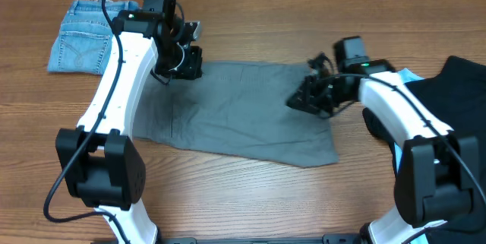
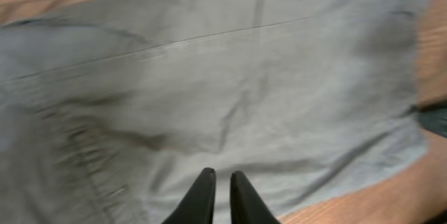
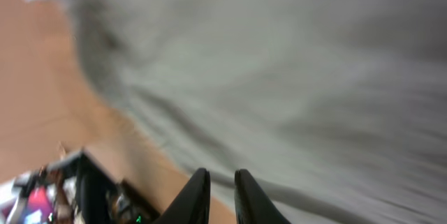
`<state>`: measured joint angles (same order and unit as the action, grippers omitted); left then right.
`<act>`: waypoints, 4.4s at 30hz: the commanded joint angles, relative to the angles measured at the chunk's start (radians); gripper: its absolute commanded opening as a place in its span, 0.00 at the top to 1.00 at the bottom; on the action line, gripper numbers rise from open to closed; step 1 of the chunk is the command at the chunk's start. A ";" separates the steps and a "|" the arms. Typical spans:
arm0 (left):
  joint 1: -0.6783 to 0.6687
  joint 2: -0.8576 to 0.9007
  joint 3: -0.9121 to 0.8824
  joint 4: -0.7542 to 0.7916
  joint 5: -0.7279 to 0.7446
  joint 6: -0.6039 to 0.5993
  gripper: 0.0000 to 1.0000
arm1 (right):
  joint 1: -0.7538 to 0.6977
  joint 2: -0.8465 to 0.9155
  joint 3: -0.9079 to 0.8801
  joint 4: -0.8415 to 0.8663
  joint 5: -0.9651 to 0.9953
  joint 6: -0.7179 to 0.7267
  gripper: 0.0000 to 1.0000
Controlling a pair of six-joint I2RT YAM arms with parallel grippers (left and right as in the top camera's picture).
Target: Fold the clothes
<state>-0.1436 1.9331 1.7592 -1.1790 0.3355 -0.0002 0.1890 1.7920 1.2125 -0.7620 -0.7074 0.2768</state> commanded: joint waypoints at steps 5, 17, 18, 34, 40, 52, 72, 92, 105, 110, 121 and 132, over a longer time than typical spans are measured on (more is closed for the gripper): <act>-0.082 0.059 -0.180 0.126 0.040 -0.028 0.94 | 0.177 0.045 0.005 0.208 0.139 0.282 0.80; -0.010 0.093 -0.459 0.241 -0.122 -0.087 0.96 | 0.068 0.224 0.003 0.053 0.278 0.409 0.85; 0.003 0.093 -0.459 0.232 -0.144 -0.091 0.96 | 0.050 0.225 0.002 0.024 0.281 0.409 0.87; 0.202 0.057 -0.127 -0.045 -0.144 -0.040 0.79 | -0.112 0.127 0.041 -0.199 0.337 0.150 0.91; 0.287 0.057 -0.075 -0.077 -0.143 -0.041 0.53 | -0.077 -0.020 0.079 -0.176 0.139 0.063 0.81; 0.399 0.058 -0.222 0.011 -0.119 -0.039 0.35 | 0.146 -0.015 0.058 -0.116 0.177 0.212 0.71; 0.363 0.058 -0.591 0.452 0.077 0.048 0.32 | 0.204 0.212 0.058 -0.024 0.214 0.416 0.78; 0.361 0.055 -0.637 0.443 0.073 0.038 0.96 | 0.204 0.212 0.058 -0.039 0.212 0.415 0.83; 0.407 0.048 -0.029 -0.176 -0.222 0.037 0.96 | 0.179 0.125 0.060 -0.081 0.191 0.434 0.92; 0.364 0.048 0.187 -0.323 -0.212 0.022 0.96 | 0.138 0.032 0.065 -0.092 0.195 0.426 0.92; 0.027 0.050 0.341 -0.438 -0.216 -0.045 0.96 | -0.094 -0.038 0.073 -0.216 0.281 0.387 0.91; -0.336 0.056 0.177 -0.312 -0.325 -0.293 0.96 | -0.266 -0.038 0.073 -0.244 0.325 0.326 0.89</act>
<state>-0.4282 1.9881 1.9949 -1.5238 0.0380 -0.1753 -0.0349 1.7721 1.2736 -1.0069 -0.4080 0.6338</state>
